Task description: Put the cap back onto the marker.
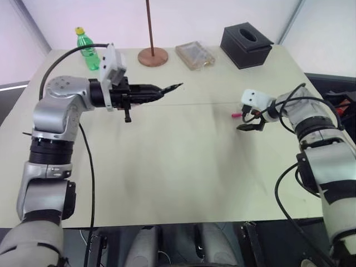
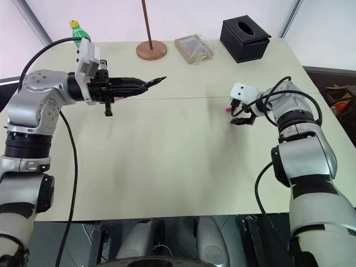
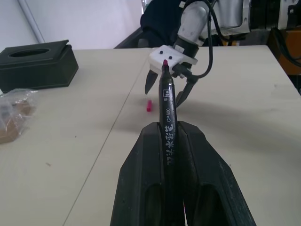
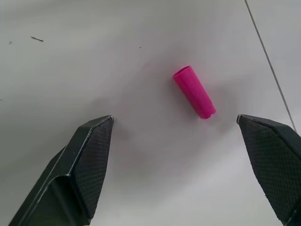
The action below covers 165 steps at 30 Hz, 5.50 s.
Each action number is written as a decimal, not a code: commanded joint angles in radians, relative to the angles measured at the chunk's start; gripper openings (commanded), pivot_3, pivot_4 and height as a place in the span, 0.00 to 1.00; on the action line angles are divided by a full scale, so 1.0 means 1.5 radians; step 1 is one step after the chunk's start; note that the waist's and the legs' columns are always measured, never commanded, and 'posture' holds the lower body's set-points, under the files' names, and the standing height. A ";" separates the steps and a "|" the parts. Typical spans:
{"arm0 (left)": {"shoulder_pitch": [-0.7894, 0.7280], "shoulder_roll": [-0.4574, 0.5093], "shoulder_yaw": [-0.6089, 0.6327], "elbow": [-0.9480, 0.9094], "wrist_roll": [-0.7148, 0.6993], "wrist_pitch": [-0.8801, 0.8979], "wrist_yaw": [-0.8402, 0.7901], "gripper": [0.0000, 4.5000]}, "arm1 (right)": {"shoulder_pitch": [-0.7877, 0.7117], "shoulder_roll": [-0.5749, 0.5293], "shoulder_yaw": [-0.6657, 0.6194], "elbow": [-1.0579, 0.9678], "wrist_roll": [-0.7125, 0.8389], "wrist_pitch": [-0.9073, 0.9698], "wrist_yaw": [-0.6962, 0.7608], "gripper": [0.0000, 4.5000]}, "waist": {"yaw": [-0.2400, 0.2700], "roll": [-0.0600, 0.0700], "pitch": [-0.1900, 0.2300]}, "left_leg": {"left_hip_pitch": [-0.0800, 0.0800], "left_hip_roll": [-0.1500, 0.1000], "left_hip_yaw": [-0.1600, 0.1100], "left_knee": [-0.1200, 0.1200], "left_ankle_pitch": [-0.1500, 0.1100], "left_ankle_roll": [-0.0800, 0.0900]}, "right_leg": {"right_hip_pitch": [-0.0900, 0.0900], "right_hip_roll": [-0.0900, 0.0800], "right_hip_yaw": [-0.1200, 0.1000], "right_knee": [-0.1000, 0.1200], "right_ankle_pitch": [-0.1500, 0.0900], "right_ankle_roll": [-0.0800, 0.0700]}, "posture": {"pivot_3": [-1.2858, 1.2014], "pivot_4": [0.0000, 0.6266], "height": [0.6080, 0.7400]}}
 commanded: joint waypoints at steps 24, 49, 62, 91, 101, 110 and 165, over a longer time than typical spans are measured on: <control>0.086 0.014 0.064 -0.154 -0.062 0.069 0.105 0.00 | -0.083 0.021 -0.072 0.033 0.019 0.100 -0.022 0.99 | -0.010 0.000 0.000 | 0.000 0.000 0.000 0.000 0.000 0.000 | -0.001 0.000 0.000 0.001 0.000 0.000 | 0.52 0.24 1.00; 0.109 0.002 0.067 -0.168 -0.065 0.053 0.154 0.00 | -0.077 0.030 -0.118 0.036 0.027 0.163 -0.091 0.24 | -0.013 0.000 0.000 | 0.000 0.000 0.000 0.000 0.000 0.000 | -0.001 0.000 0.000 0.001 0.000 0.000 | 0.52 0.24 1.00; 0.118 -0.004 0.065 -0.175 -0.064 0.044 0.168 0.00 | -0.069 0.037 -0.111 0.036 0.017 0.161 -0.037 0.99 | -0.014 0.000 0.000 | 0.000 0.000 0.000 0.000 0.000 0.000 | -0.001 0.000 0.000 0.001 0.000 0.000 | 0.52 0.24 1.00; 0.156 0.030 0.101 -0.222 -0.117 0.102 0.197 0.00 | -0.005 0.068 -0.163 0.031 0.058 0.152 -0.069 0.99 | -0.015 0.000 0.000 | 0.000 0.000 0.000 0.000 0.000 0.000 | -0.001 0.000 0.000 0.001 0.000 0.000 | 0.52 0.24 1.00; 0.165 0.034 0.104 -0.245 -0.122 0.118 0.211 0.00 | -0.016 0.081 -0.231 0.031 0.117 0.192 -0.126 0.99 | -0.014 0.000 0.000 | 0.000 0.000 0.000 0.000 0.000 -0.001 | -0.001 0.000 0.001 0.001 0.000 0.000 | 0.52 0.24 1.00; 0.170 0.033 0.103 -0.254 -0.130 0.124 0.224 0.00 | 0.010 0.070 -0.179 0.031 0.078 0.195 -0.080 0.99 | -0.014 0.000 0.000 | 0.000 0.000 0.000 0.000 0.000 0.000 | -0.001 0.000 0.001 0.001 0.000 0.000 | 0.52 0.24 1.00; 0.151 -0.018 0.077 -0.193 -0.092 0.071 0.215 0.00 | 0.028 0.082 -0.225 0.019 0.139 0.192 -0.100 0.01 | -0.015 0.000 0.000 | 0.000 0.000 0.000 0.000 0.000 -0.001 | 0.000 0.000 0.001 0.001 0.000 0.000 | 0.52 0.24 1.00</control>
